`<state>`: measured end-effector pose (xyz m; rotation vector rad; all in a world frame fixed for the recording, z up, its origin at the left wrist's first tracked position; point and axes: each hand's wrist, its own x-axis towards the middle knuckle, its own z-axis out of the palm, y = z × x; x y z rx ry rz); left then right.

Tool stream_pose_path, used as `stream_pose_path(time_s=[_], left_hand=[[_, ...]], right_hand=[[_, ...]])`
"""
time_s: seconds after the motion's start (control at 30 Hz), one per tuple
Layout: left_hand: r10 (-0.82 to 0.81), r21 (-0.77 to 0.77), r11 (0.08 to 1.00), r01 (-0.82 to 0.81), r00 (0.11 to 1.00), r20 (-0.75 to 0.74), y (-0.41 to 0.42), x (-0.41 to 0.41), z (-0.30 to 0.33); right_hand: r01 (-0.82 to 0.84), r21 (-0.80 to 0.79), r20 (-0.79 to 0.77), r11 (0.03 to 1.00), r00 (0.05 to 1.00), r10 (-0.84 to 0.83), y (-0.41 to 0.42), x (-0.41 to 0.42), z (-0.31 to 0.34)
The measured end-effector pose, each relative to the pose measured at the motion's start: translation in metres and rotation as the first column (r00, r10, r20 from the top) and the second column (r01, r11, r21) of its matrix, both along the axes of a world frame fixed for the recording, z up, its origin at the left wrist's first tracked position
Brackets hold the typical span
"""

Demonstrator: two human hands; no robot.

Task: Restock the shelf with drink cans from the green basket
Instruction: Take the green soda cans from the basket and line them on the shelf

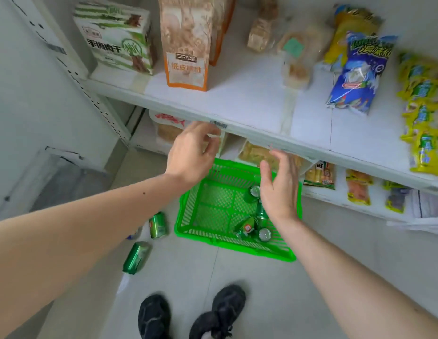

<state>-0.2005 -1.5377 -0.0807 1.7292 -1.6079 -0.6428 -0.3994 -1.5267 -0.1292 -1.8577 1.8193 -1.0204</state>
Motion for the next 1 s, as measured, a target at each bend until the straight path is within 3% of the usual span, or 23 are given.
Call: stream_pose_path(time_s=[0.23, 0.5, 0.77, 1.0], left_hand=[[-0.082, 0.209, 0.975, 0.077, 0.997, 0.015, 0.002, -0.065, -0.141], [-0.15, 0.457, 0.87, 0.187, 0.982, -0.117, -0.009, -0.128, -0.289], [-0.129, 0.609, 0.738, 0.29, 0.947, -0.295, -0.048, -0.166, -0.416], [-0.033, 0.616, 0.724, 0.311, 0.907, -0.42, -0.068, -0.19, -0.457]], right_hand=[[0.124, 0.228, -0.095, 0.966, 0.99, -0.105, 0.001, -0.061, -0.131], [0.161, 0.515, -0.182, 0.842, 0.98, -0.076, -0.02, -0.107, -0.266], [0.149, 0.617, -0.134, 0.772, 0.987, -0.083, -0.053, -0.126, -0.39], [0.141, 0.569, -0.068, 0.81, 0.99, -0.124, -0.069, -0.129, -0.444]])
